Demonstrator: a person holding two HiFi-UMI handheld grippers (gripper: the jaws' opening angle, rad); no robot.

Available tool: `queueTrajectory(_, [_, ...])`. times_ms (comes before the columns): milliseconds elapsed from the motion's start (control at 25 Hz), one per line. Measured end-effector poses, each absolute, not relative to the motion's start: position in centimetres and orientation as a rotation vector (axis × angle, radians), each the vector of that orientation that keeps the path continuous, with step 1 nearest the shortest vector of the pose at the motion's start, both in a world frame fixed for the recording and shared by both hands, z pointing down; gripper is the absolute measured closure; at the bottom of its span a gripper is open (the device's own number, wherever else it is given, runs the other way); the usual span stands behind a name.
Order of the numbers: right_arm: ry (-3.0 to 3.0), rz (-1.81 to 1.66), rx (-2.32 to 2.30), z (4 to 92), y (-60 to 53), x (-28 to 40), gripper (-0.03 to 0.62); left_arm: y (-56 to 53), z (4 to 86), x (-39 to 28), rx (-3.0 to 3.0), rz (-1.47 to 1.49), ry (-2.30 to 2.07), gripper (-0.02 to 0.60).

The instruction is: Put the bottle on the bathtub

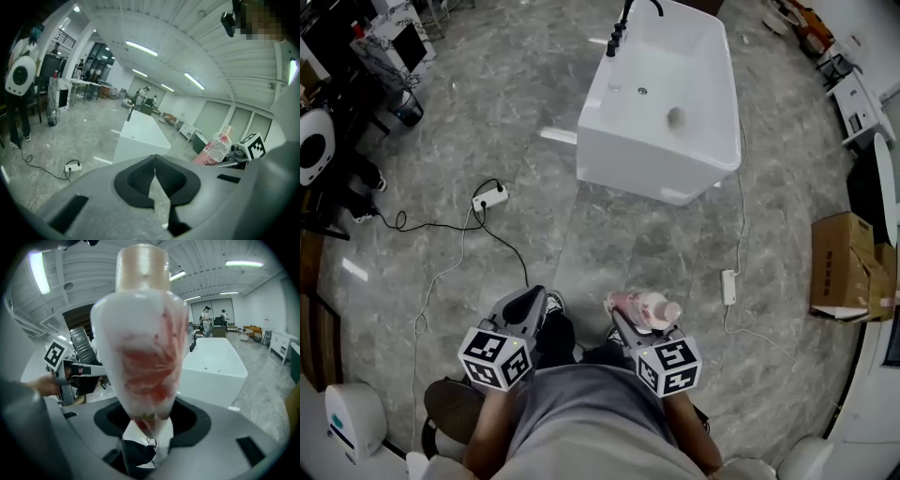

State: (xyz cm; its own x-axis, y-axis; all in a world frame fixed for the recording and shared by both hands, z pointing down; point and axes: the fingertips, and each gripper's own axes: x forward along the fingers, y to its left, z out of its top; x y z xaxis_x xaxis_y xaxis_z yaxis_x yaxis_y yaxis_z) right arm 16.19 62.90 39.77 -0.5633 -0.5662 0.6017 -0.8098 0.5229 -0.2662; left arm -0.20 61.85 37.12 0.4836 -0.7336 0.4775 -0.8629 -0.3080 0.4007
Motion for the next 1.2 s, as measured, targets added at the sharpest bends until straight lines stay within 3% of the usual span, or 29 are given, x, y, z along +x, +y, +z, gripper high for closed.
queueTrajectory(600, [-2.337,0.632,1.269,35.8,54.0,6.7,0.367,54.3,34.1,-9.2,2.276,0.206,-1.265,0.574])
queueTrajectory(1200, [-2.361,0.662,1.281,37.0,42.8,6.2,0.367,42.8,34.4,-8.4,2.286,0.214,-1.276,0.574])
